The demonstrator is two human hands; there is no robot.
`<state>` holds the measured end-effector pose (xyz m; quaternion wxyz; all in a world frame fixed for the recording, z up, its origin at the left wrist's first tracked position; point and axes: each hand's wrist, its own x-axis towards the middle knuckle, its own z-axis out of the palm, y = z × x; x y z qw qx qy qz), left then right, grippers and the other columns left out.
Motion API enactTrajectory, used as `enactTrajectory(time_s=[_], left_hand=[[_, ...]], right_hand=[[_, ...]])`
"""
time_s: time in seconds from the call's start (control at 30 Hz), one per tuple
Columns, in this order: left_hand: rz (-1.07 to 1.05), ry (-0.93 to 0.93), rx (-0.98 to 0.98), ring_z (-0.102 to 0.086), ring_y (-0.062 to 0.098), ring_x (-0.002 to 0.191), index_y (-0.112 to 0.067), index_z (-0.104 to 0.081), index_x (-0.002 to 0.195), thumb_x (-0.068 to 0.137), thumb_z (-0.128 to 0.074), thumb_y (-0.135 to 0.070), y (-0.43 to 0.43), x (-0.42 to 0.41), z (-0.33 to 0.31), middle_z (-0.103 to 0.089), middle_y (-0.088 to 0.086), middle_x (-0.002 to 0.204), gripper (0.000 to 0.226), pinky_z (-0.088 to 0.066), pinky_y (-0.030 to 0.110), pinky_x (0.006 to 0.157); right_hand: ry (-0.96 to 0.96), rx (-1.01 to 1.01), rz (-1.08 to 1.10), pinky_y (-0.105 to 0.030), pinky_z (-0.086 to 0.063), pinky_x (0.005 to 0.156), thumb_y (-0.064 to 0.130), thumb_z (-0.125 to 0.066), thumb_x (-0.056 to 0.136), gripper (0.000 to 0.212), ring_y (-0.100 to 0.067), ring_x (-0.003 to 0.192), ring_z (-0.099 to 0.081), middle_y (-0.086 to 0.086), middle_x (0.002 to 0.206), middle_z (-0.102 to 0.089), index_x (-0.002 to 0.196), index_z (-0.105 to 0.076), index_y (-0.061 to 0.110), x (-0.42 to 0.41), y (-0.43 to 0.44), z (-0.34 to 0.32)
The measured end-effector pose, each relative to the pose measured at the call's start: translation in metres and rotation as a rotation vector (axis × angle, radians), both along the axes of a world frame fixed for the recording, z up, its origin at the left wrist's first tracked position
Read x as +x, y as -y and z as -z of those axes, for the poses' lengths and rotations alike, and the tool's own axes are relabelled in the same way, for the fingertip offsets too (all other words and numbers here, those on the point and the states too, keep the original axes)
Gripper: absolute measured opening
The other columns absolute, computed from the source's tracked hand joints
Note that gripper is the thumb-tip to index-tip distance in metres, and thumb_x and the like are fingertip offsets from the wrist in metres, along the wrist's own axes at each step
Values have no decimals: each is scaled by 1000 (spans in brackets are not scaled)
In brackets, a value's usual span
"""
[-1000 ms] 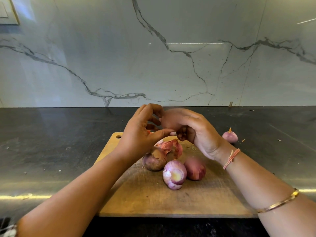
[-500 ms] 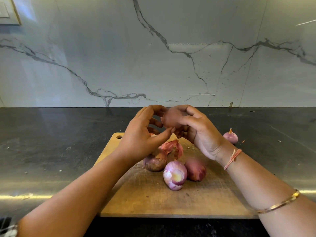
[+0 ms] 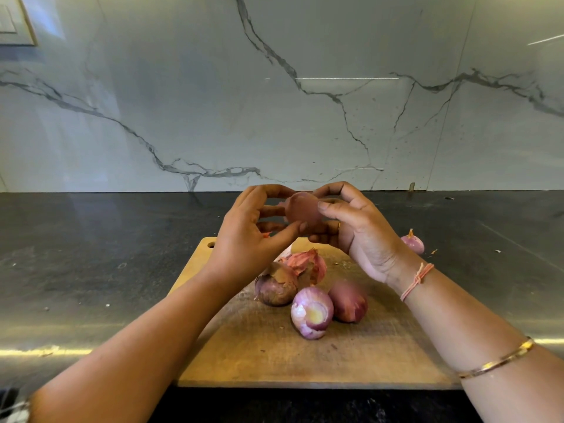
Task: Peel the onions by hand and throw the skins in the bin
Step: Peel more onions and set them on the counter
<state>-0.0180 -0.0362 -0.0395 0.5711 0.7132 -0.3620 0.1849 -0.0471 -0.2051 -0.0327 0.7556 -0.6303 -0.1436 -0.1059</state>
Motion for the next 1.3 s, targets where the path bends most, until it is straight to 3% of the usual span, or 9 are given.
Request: enactTrajectory(time_s=[0.17, 0.3, 0.47, 0.6, 0.67, 0.9, 1.0, 1.3], left_hand=[[-4, -24, 26, -64, 4, 100, -39, -54, 104, 80, -71, -11, -1, -1, 1, -63, -11, 110, 41, -57, 26, 81], [-26, -11, 62, -62, -3, 97, -43, -55, 104, 80, -69, -9, -2, -3, -1, -63, -19, 107, 44, -54, 17, 75], [-27, -38, 35, -67, 4, 84, -44, -57, 102, 83, -65, -8, -1, -4, -3, -60, -16, 112, 42, -54, 16, 74], [-11, -165, -44, -71, 9, 77, -29, -65, 101, 85, -68, -10, -2, -4, -3, -71, -9, 99, 26, -57, 23, 70], [-11, -192, -71, -71, 9, 75, -26, -68, 98, 84, -69, -10, -1, -4, -3, -72, -8, 94, 21, -57, 22, 69], [-30, -244, -156, -71, 14, 81, -24, -72, 86, 84, -67, -6, 3, -2, -2, -74, -2, 89, 19, -58, 29, 77], [-42, -250, -165, -70, 14, 84, -25, -72, 84, 84, -66, -5, 2, -2, -3, -73, -4, 87, 20, -57, 29, 79], [-79, -279, -209, -70, 10, 69, -19, -71, 83, 86, -65, -6, 3, -2, -3, -72, -7, 72, 14, -57, 22, 66]], right_hand=[[-34, 2, -54, -32, -54, 68, 4, -59, 85, 40, -19, 72, -67, -7, 87, -63, 123, -56, 15, -1, 0, 1], [-54, -43, -71, -31, -53, 70, -3, -55, 87, 32, -18, 74, -67, -12, 95, -63, 116, -58, 10, -2, -2, 0], [-52, -75, -30, -32, -54, 71, 10, -64, 71, 38, -20, 79, -67, -11, 99, -59, 107, -51, 16, -1, -1, 1], [9, -179, 0, -44, -52, 89, 6, -65, 82, 40, -28, 93, -65, -13, 105, -62, 118, -53, 19, 0, -1, 7], [52, -276, 49, -43, -52, 94, 11, -65, 81, 40, -28, 100, -64, -13, 114, -61, 118, -57, 24, 0, -3, 9], [162, -437, 148, -43, -55, 89, 8, -67, 85, 35, -26, 98, -66, -8, 114, -61, 113, -57, 27, 0, -7, 10], [177, -463, 171, -44, -55, 90, 18, -69, 80, 36, -25, 98, -66, -5, 112, -62, 111, -57, 32, 0, -8, 10], [189, -479, 164, -44, -54, 93, 26, -68, 77, 37, -23, 103, -64, -2, 114, -63, 111, -58, 37, 2, -9, 11]])
